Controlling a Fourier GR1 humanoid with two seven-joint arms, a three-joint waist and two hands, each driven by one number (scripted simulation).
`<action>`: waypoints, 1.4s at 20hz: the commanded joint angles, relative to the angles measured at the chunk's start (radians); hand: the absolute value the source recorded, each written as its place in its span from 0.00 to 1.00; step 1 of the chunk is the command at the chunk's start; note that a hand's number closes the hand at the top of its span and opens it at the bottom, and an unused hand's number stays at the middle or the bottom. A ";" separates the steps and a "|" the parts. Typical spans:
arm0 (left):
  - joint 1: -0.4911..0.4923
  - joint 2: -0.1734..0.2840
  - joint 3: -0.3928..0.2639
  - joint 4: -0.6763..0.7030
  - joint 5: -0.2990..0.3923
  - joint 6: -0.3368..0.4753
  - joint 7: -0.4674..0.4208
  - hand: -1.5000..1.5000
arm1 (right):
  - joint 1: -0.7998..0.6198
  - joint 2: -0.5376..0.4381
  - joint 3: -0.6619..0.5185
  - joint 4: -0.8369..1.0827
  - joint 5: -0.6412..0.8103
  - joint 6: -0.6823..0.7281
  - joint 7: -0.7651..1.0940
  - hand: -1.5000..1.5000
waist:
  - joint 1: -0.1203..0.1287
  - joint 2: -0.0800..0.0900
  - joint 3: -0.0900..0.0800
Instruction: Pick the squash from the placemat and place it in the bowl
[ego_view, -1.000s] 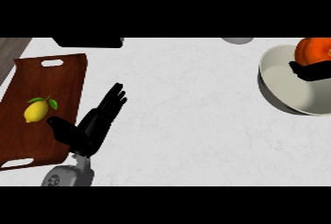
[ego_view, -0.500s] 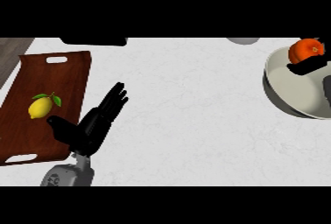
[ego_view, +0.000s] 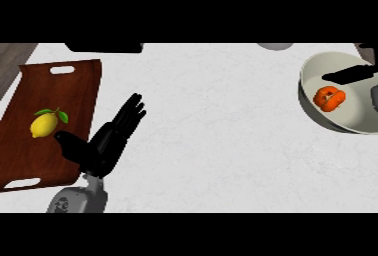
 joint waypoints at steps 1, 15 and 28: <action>0.019 -0.020 -0.011 0.011 -0.015 0.015 -0.023 0.50 | -0.026 0.021 -0.160 -0.022 -0.189 -0.066 -0.145 0.00 | -0.011 -0.002 0.003; 0.099 0.018 0.045 -0.030 0.007 0.016 -0.022 0.50 | 0.316 0.131 -0.333 -0.558 -0.644 0.359 -0.328 0.00 | -0.103 -0.044 -0.006; 0.125 0.042 0.086 -0.040 0.008 0.022 -0.042 0.50 | 1.109 0.377 -0.465 -1.095 -0.896 0.794 -0.550 1.00 | -0.164 -0.039 -0.006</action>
